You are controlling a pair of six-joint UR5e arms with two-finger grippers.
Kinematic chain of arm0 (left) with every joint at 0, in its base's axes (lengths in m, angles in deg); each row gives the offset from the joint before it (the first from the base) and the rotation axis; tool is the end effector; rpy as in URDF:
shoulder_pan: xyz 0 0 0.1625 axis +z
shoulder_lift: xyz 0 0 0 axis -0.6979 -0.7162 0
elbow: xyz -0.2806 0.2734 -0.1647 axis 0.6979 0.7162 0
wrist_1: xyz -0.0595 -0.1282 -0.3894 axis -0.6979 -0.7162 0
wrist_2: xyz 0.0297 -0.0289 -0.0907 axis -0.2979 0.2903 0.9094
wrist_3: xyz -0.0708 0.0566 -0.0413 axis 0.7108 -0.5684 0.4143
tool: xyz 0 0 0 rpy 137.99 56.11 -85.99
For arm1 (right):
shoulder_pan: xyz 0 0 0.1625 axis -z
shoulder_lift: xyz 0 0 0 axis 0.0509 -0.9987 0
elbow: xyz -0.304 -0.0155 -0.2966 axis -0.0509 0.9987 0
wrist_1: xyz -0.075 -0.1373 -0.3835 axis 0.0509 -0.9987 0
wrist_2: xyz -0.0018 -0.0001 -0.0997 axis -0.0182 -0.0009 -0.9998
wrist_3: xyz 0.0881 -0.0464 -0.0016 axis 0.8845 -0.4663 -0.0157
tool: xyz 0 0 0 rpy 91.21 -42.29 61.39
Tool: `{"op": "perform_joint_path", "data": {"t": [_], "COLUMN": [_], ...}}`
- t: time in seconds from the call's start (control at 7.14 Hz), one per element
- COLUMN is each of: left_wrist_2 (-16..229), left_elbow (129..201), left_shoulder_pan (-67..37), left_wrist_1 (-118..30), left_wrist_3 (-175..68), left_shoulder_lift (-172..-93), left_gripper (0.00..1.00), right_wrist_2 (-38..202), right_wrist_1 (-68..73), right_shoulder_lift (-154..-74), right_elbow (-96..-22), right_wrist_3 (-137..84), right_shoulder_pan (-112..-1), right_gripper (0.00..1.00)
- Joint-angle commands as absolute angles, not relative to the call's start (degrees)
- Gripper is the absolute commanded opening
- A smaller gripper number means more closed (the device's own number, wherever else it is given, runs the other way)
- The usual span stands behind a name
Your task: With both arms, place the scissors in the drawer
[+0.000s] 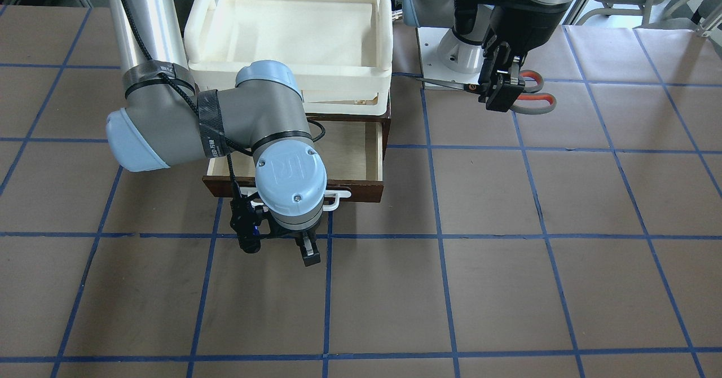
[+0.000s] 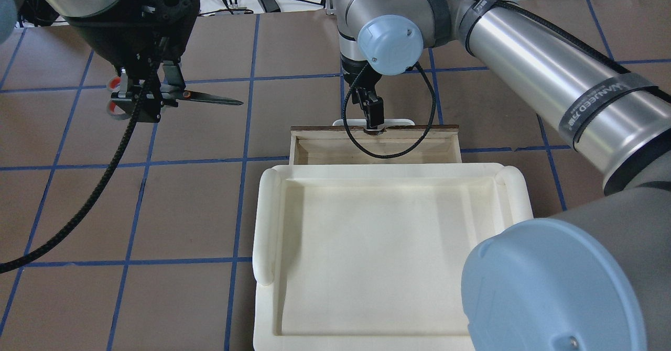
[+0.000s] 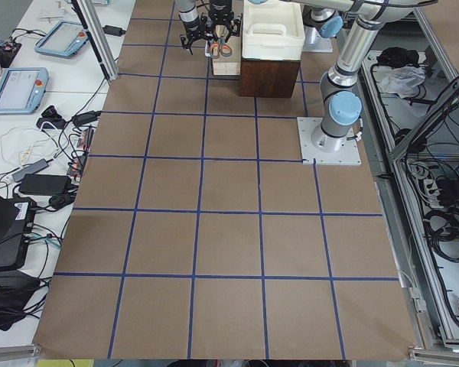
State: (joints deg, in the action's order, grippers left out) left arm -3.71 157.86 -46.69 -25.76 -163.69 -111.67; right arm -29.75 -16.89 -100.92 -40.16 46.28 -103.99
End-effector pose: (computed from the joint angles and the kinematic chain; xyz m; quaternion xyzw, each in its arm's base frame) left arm -0.1437 -0.4768 0.5366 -0.7460 -0.6658 0.0048 0.0128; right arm 0.3288 -0.6176 0.2845 -0.5870 -0.8035 -0.0660 0.0737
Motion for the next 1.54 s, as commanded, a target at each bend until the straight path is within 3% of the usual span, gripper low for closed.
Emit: {"op": "perform_joint_path", "data": {"t": [0.0, 1.4], "left_wrist_2": [-3.7, -3.4], "left_elbow": [157.7, 157.7], "left_shoulder_pan": [-46.3, -46.3], "left_wrist_1": [-25.9, -25.7], "left_wrist_3": [-163.8, -162.7], "left_shoulder_lift": [-111.9, -112.0], "left_gripper": [0.21, 0.21], "right_wrist_2": [-29.7, -29.7], "right_wrist_1": [-17.0, -17.0], "right_shoulder_lift": [-99.5, -97.3], "right_elbow": [-38.8, -35.0], "right_wrist_3": [44.2, 41.8], "right_shoulder_pan": [-104.0, -103.2], "right_gripper": [1.00, 1.00]}}
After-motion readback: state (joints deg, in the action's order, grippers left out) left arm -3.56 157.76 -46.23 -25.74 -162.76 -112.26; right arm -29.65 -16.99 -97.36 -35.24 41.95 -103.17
